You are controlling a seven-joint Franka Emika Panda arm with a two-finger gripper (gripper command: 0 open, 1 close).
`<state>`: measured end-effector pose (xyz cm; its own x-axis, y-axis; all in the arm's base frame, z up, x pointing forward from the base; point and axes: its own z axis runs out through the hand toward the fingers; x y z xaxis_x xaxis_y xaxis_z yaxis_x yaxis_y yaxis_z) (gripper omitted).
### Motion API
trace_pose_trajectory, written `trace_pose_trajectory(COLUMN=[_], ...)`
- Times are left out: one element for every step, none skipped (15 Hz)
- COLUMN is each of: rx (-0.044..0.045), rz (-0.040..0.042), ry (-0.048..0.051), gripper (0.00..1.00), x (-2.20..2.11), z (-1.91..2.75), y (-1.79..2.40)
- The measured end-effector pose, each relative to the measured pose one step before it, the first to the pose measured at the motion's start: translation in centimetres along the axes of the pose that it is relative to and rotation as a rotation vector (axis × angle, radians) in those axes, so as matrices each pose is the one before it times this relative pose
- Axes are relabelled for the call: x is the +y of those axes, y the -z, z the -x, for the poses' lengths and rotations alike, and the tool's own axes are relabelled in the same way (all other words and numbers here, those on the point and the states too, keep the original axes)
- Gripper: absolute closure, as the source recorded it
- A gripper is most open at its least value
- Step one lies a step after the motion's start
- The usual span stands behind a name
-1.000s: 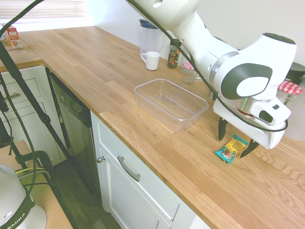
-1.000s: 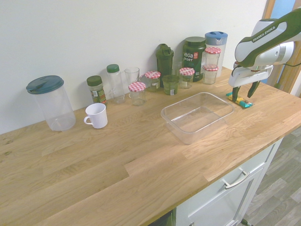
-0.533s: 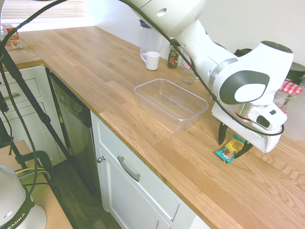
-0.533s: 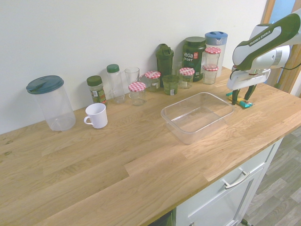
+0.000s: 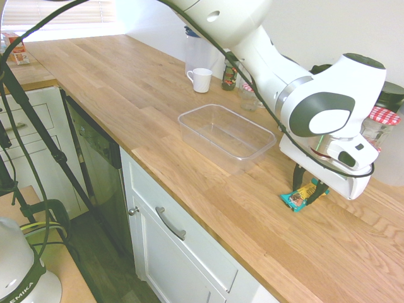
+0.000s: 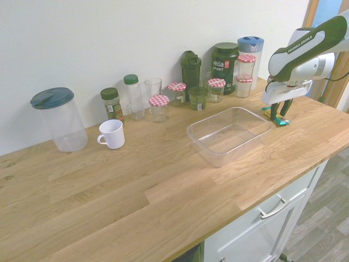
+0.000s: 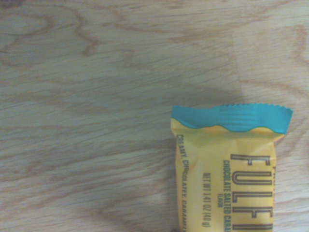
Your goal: Put the protein bar into the container
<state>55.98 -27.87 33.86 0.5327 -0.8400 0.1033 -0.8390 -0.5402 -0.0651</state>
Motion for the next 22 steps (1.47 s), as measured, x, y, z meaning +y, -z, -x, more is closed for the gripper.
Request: trace_pose_trajectory(rx=[0.00483,0.01019,0.01592,0.01388,0.01108,0.01383,0.01339,0.01120,0.01043,0.00702,0.00270,-0.00422,-0.00561,-0.00225,0.00128,0.00119,0.00198,-0.00114,-0.00621,-0.00703,-0.00564,-0.00303], rz=[-0.00285,-0.00940,-0.01650,-0.01696,-0.01609,-0.01731,-0.01536,-0.00919,-0.00502,-0.00081,0.00332,0.00617,0.00584,0.00506,0.00518,0.00445,0.00364,0.00334,0.00452,0.00760,0.00893,0.00709], ry=[-0.00196,0.00017,0.00199,0.00655,0.01310,0.01922,0.02173,0.02072,0.02427,0.02367,0.02091,0.01945,0.01710,0.01282,0.01085,0.00474,0.00182,-0.00031,0.00195,0.00061,-0.00007,-0.00040], gripper=[1.00,1.00,1.00,1.00,1.00,1.00,1.00,1.00,1.00,1.00,1.00,1.00,1.00,1.00,1.00,1.00,1.00,1.00,1.00,1.00,1.00,1.00], x=[0.082,-0.061,-0.171,-0.237,-0.305,-0.472,-0.750,-0.928,-1.386,-1.698,-1.815,-1.795,-1.681,-1.175,-0.801,-0.728,-0.445,-0.410,-0.344,-0.263,-0.086,-0.092], z=[-0.105,-0.053,-0.011,0.244,0.642,1.032,1.400,1.558,1.974,2.218,2.402,2.333,2.105,1.500,0.987,0.718,0.391,0.370,0.316,0.244,0.057,0.005], y=[0.314,0.863,1.635,2.009,2.221,2.435,2.203,1.892,1.471,0.837,0.345,-0.142,-0.314,-0.411,-0.308,-0.148,-0.070,-0.144,-0.412,-0.563,-0.661,-0.675])
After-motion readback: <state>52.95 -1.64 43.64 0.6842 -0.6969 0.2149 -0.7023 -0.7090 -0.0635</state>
